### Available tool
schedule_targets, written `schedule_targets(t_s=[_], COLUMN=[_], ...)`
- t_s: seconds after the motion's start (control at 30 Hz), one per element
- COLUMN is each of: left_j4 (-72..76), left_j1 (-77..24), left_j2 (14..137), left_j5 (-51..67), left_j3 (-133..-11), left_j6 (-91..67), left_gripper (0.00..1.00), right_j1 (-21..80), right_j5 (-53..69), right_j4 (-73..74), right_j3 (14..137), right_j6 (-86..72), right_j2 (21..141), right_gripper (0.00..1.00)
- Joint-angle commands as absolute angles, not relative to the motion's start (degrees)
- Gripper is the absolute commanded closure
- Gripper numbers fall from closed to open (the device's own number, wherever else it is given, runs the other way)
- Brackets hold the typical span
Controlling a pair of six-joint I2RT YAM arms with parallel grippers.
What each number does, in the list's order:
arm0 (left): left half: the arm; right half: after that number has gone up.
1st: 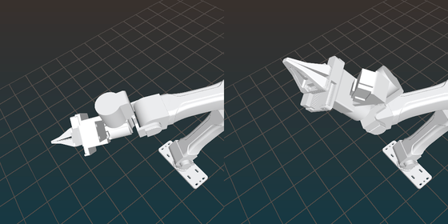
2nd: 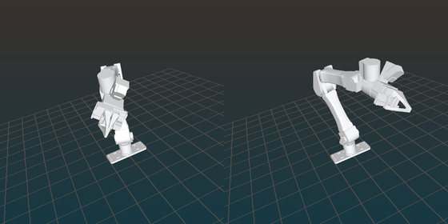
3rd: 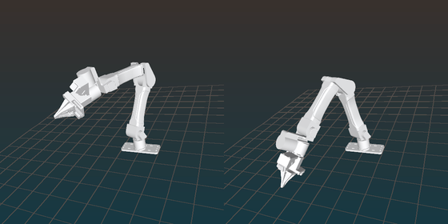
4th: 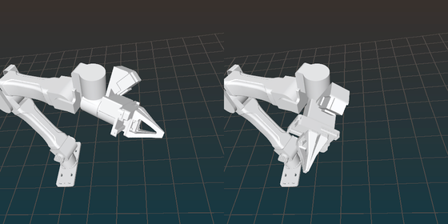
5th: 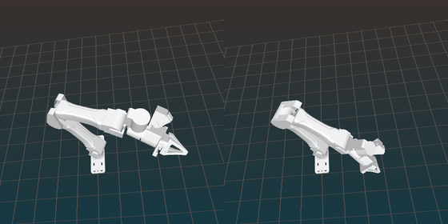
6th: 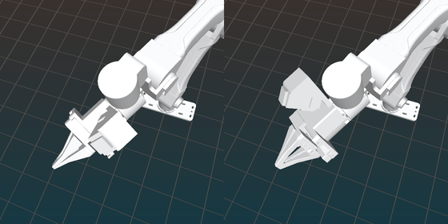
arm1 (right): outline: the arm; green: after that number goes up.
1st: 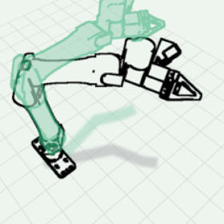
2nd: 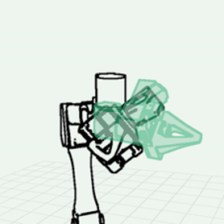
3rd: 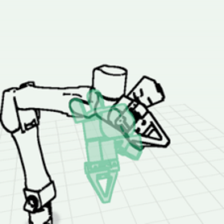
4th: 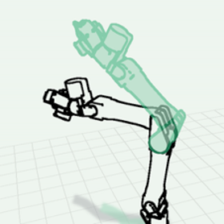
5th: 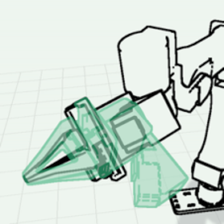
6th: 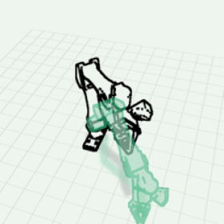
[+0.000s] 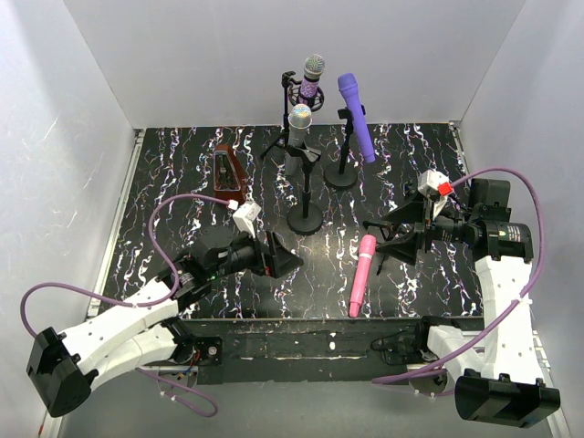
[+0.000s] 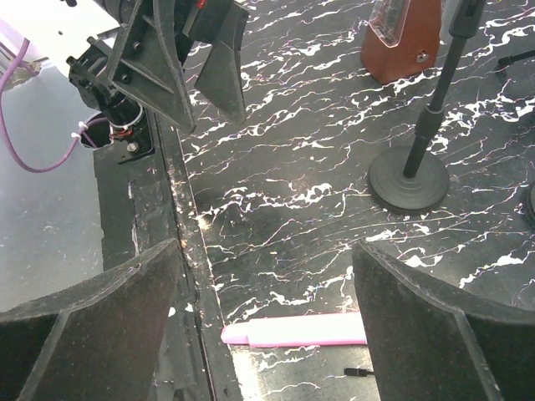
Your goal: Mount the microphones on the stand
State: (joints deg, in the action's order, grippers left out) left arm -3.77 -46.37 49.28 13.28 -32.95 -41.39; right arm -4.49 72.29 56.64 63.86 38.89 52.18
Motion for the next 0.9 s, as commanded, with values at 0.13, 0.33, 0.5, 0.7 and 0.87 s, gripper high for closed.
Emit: schedule_targets(t_s=[0.13,0.33,0.5,0.7,0.87], left_j4=[-0.4,2.0,2.5,2.9,3.7], left_j1=[-48.8,-51.9,-54.3,-57.2,-59.4], left_j2=[51.1,53.7,56.3,59.4,62.0], left_j5=[15.2,13.8,12.5,10.7,9.8], left_j3=[-32.4,-32.9,-33.9,-35.4,-36.4], left_j6=[-41.3,-40.7,-39.8,-38.8,-38.4], left_gripper=[0.02,0.02,0.02,0.02,0.02], right_j1=[-5.1,-5.4,-5.4,-5.6,-5.7], right_j5=[74.6,74.9,75.0,75.1,75.1], right_j4=[54.9,54.7,54.5,54.3,54.4], right_j3=[63.2,63.0,62.8,62.8,62.7], right_j6=[38.0,37.7,37.5,37.4,37.5], right_j2=[52.0,52.1,52.0,52.0,52.0], right_gripper=[0.1,0.1,0.1,0.1,0.1])
